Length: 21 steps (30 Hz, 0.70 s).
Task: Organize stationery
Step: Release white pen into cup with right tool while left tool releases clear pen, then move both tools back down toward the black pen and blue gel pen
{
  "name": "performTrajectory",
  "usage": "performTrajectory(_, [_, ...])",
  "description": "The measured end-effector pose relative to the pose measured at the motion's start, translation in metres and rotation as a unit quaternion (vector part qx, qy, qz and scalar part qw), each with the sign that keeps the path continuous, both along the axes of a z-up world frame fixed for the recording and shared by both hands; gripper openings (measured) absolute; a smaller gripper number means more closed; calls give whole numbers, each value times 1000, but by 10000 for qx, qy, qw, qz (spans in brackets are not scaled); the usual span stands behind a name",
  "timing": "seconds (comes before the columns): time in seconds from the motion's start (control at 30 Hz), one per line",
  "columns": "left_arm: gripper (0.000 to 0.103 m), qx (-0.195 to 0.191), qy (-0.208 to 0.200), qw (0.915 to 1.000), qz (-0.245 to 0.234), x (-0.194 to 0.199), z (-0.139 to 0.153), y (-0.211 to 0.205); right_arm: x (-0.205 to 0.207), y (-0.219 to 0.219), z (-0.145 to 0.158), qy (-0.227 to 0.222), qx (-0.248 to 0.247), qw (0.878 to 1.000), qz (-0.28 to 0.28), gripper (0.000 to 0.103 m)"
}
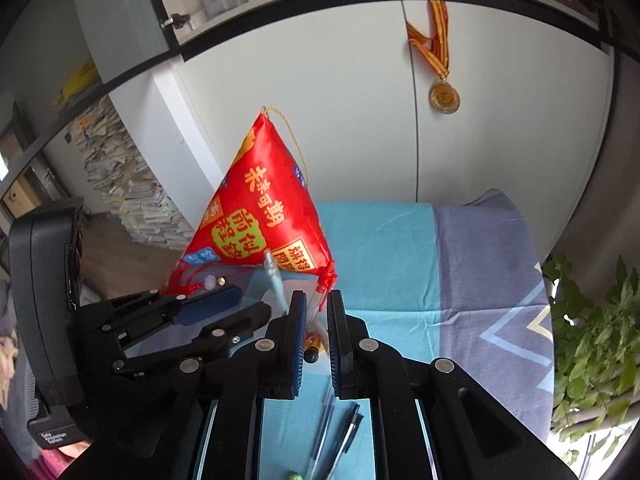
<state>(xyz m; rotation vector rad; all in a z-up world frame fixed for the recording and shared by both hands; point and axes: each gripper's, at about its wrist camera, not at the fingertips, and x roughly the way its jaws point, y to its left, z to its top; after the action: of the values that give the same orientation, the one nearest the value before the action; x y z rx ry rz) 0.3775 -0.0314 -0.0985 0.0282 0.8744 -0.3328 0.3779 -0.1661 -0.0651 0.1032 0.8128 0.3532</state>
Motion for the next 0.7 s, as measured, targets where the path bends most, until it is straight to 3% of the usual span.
performTrajectory(0.17, [25, 13, -78, 9999, 115, -17, 3, 11, -22, -17, 7, -181, -6, 9995, -248, 9])
performTrajectory(0.4, [25, -59, 14, 9999, 106, -44, -4, 16, -48, -28, -8, -42, -485, 9977, -473, 9])
performTrajectory(0.6, [26, -16, 264, 9997, 0, -59, -23, 6, -62, -37, -28, -187, -360, 9969, -668, 9])
performTrajectory(0.7, [26, -7, 457, 9990, 23, -60, -35, 4, -66, -33, -38, -234, -585, 9947, -807, 9])
